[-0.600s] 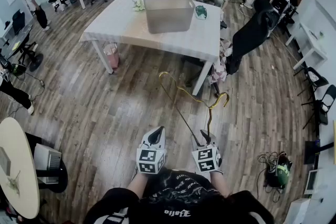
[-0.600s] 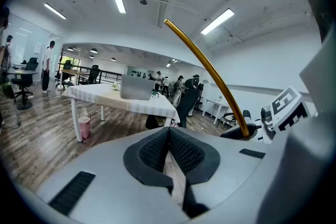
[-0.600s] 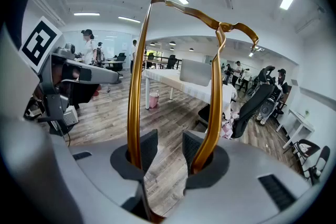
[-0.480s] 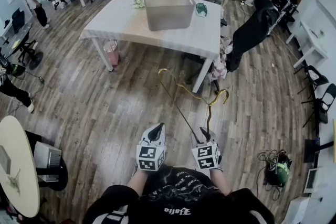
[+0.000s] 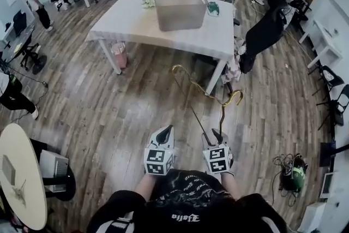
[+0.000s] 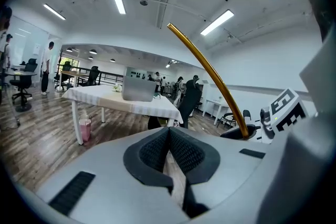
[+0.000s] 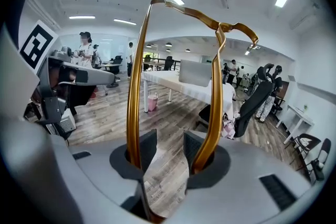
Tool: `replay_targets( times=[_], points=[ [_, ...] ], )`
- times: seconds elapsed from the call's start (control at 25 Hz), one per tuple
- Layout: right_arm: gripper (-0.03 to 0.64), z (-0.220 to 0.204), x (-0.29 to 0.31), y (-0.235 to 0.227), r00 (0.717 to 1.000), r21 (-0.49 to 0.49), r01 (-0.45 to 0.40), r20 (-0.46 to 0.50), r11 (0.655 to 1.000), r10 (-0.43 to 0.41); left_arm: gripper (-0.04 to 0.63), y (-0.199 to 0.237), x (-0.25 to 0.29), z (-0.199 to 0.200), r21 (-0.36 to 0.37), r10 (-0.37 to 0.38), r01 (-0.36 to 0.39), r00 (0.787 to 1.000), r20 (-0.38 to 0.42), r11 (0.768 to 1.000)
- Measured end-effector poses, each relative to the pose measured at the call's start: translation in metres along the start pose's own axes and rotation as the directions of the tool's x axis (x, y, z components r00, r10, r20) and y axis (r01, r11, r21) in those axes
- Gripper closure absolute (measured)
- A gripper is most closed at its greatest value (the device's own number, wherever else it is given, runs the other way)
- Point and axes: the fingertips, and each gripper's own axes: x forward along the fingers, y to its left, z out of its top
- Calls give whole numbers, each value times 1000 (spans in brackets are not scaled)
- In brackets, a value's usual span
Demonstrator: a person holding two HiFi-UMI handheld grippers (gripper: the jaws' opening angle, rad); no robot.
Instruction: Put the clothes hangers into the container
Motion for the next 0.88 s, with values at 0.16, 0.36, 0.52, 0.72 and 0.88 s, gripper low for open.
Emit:
replay_targets(
  times=[0.16, 0.36, 0.52, 0.72, 0.88],
  points=[
    [448, 10, 10, 2, 999, 26, 26, 19, 999, -27, 575, 17, 7, 0, -8, -7, 7, 1000, -1, 1000],
    [448, 13, 29, 6, 999, 50, 33, 16, 998, -33, 575, 40, 18, 3, -32, 2, -1, 1000, 4, 999],
    [447, 14, 57, -4, 1000, 38, 14, -3, 999, -14, 575, 54, 43, 4, -41, 15, -15, 1000, 4, 999],
    [448, 34, 108, -50, 1000, 14, -11, 1, 1000, 11, 575, 59, 106, 18, -39, 32, -32, 999, 5, 999],
    [446, 57, 150, -108, 999, -12, -50, -1, 999, 50, 575, 51, 173, 48, -39, 55, -55, 998, 15, 998]
  ],
)
